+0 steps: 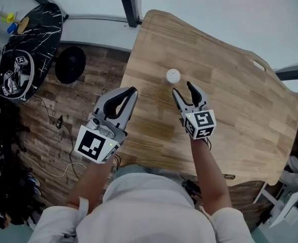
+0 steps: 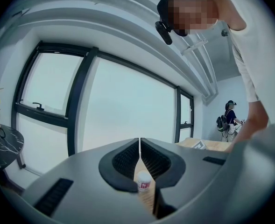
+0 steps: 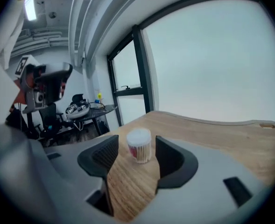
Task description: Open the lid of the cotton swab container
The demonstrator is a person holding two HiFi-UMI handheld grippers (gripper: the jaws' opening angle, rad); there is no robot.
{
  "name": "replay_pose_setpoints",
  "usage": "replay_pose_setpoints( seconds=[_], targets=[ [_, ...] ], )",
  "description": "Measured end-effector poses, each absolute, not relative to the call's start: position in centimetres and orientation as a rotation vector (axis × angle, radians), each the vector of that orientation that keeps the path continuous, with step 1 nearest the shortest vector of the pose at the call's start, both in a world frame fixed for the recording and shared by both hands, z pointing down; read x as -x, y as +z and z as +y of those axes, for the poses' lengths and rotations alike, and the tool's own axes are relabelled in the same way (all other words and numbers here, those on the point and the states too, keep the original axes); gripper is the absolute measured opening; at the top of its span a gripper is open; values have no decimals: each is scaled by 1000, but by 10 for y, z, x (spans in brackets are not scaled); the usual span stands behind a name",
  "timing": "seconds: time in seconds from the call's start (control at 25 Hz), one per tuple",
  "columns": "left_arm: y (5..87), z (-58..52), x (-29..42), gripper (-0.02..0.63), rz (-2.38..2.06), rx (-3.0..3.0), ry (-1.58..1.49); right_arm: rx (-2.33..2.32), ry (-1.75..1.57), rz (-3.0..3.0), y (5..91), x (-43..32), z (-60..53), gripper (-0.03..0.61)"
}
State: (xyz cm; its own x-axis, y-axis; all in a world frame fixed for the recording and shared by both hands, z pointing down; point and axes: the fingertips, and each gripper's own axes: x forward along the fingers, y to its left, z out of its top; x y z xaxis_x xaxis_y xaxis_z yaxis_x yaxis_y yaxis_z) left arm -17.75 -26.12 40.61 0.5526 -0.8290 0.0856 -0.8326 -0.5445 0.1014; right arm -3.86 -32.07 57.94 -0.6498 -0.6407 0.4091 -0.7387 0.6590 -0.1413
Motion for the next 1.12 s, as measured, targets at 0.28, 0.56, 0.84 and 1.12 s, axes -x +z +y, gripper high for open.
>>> replay_pose_setpoints(
  seconds=[0.28,0.56,0.84,1.12],
  targets=[
    [413,-263,185,20,-1420,-2643,53,-985,387,-2358,638,54,-332,259],
    [417,-263,190,20,-1425,-2639,62,-1000,363,-2350,645,71,-350,261],
    [421,-263,198,20,-1432,-2626,80,-1007,356,-2340,654,82,-360,259],
    [422,-264,199,20,-1417,-2633,84,-944,368,-2386,651,86,-356,261]
  ],
)
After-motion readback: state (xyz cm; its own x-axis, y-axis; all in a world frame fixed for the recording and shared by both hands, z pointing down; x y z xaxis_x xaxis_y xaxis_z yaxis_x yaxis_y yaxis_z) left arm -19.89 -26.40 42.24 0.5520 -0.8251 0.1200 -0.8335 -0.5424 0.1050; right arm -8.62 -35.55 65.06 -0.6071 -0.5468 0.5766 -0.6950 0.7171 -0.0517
